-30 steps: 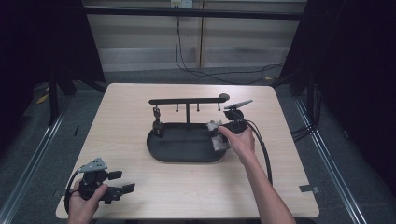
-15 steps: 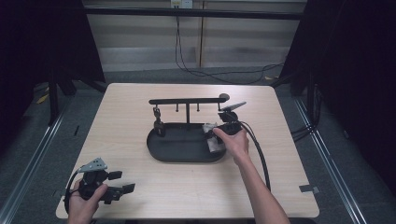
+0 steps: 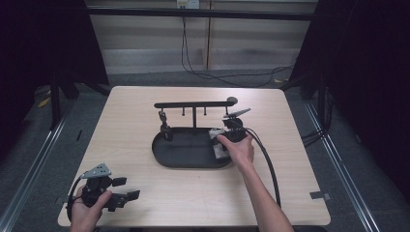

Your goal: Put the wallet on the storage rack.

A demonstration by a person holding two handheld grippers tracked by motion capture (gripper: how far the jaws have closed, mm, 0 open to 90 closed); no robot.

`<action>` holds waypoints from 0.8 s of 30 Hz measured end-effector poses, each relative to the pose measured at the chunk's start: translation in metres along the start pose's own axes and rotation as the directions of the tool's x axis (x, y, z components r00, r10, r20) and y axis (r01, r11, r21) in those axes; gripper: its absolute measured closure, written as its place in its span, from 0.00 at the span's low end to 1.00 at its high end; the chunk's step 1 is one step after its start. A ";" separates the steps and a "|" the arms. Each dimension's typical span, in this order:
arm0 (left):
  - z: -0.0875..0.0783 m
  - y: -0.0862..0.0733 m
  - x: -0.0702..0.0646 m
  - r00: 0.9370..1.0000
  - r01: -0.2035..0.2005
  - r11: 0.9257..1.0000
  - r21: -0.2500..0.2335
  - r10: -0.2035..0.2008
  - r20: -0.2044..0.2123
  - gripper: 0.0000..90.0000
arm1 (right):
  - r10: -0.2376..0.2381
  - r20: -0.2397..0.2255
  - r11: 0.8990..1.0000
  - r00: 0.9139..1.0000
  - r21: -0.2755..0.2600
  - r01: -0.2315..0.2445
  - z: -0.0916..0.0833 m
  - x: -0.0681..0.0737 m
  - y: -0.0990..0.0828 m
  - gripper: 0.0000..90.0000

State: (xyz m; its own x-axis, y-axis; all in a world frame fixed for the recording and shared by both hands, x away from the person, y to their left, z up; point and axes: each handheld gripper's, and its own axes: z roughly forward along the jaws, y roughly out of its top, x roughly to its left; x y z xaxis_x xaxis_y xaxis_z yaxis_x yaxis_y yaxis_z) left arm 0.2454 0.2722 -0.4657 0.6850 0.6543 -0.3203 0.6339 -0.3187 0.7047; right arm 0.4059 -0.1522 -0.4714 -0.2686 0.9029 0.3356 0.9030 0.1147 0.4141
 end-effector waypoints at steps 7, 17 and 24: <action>0.000 0.000 -0.001 1.000 -0.007 1.000 0.004 0.007 0.000 0.20 | -0.015 0.017 1.000 1.000 -0.005 0.015 0.003 0.003 -0.001 0.33; 0.000 0.000 0.000 1.000 -0.011 1.000 0.002 0.011 0.004 0.20 | -0.033 0.010 0.999 0.999 -0.004 0.033 0.009 0.002 -0.003 0.32; 0.000 0.000 0.000 1.000 -0.010 1.000 0.000 0.010 0.004 0.20 | -0.027 0.008 0.999 1.000 -0.033 0.027 0.005 0.003 -0.003 0.28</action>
State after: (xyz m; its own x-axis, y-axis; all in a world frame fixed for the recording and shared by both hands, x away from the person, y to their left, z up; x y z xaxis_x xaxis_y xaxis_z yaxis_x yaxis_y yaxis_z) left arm 0.2454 0.2721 -0.4659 0.6927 0.6486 -0.3154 0.6271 -0.3257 0.7076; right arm 0.4039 -0.1475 -0.4762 -0.2899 0.9028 0.3176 0.8838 0.1252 0.4508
